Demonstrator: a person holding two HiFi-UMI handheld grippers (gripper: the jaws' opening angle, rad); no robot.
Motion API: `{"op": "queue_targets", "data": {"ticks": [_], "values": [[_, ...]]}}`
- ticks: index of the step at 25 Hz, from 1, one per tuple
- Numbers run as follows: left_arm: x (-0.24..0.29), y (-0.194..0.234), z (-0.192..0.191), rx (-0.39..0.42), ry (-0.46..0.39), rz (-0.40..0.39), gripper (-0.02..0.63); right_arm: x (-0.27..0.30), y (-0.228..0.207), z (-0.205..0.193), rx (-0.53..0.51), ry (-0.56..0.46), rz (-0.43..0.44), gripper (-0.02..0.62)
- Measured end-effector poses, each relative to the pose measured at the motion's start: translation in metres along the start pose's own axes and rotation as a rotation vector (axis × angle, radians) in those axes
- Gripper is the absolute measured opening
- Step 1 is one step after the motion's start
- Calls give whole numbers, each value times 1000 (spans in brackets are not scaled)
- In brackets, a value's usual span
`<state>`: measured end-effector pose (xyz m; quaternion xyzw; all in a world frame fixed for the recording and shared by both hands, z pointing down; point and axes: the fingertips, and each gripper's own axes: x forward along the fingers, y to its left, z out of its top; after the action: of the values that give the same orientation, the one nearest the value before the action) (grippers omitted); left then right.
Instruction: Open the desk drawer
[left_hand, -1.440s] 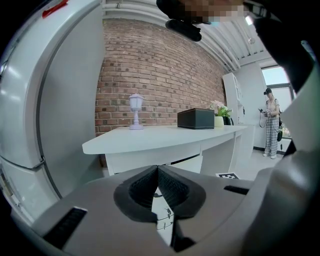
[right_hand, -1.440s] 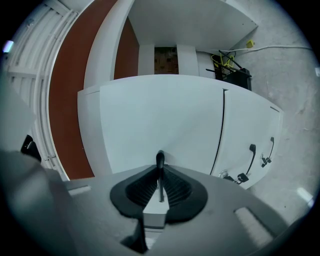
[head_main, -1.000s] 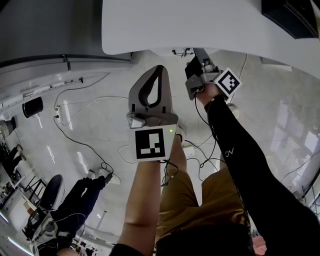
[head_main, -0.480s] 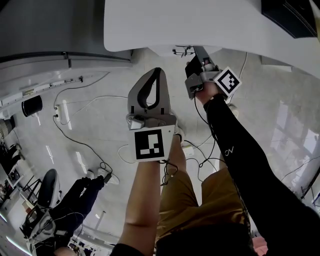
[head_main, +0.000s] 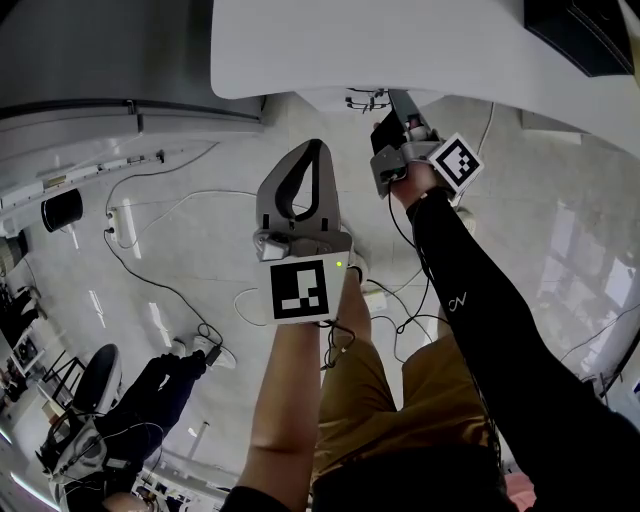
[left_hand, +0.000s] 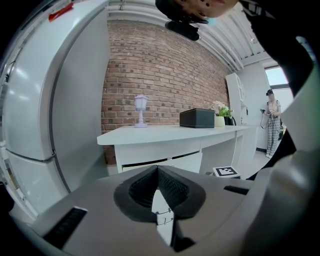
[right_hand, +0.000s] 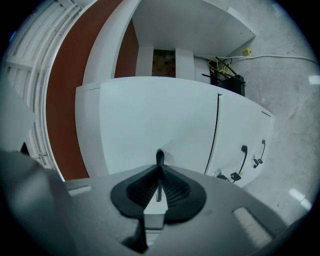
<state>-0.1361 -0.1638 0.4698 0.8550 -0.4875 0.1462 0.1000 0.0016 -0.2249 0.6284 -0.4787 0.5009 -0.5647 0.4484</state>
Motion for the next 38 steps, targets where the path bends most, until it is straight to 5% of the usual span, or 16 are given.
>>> {"op": "queue_targets", "data": {"ticks": [38], "values": [[-9, 1, -8, 2, 23, -1, 9, -23, -3, -11, 12, 12, -20, 25]]}}
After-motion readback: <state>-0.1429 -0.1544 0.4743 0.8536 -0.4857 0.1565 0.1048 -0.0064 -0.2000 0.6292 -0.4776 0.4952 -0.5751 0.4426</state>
